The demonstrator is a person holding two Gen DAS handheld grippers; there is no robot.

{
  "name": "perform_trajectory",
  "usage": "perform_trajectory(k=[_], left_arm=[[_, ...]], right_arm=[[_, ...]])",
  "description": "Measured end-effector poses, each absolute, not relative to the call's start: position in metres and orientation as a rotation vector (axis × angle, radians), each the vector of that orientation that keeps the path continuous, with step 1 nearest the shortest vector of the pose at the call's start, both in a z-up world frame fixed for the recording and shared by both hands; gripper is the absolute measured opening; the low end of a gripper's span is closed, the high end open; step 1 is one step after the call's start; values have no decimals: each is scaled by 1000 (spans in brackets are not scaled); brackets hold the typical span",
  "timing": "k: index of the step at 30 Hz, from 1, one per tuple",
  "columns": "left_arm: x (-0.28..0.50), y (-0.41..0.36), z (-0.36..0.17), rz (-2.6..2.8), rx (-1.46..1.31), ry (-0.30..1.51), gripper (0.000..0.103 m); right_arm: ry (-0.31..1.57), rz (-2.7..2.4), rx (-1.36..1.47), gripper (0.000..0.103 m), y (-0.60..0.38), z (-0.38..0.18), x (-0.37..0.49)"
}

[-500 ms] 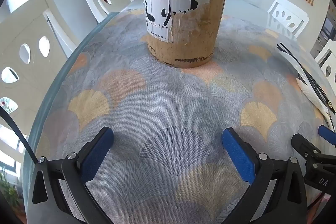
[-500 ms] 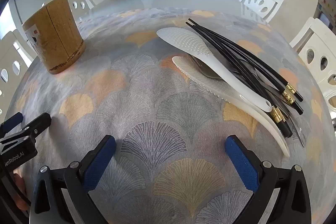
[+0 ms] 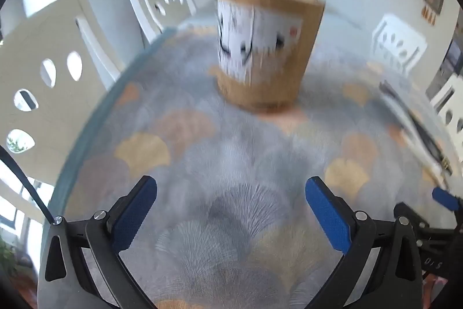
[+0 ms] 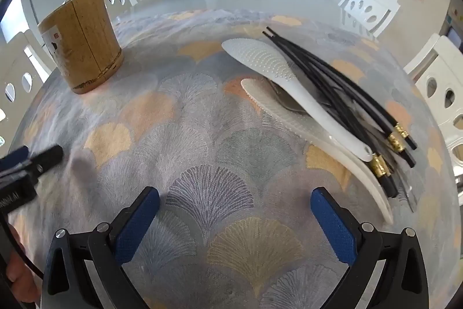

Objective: Organize utensils

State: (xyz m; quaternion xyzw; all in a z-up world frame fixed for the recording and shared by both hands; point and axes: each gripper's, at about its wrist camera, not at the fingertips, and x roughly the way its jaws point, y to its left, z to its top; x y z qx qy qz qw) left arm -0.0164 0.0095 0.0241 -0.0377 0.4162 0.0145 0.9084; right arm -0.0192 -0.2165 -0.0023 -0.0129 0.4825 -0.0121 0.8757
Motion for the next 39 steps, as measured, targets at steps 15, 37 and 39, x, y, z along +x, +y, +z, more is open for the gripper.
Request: perform_trajectory(k=[15,37,39], left_arm=[[-23,11,40,52,-149,667,103],[-19,-16,34,38,-34,700,103],[-17,-16,33,33,-26,708,103]], right_arm=[[751,-25,10,103,-220,29,-20],[830,-24,129,103,-241,15,-18],[836,-33,146,103,-244,14,-16]])
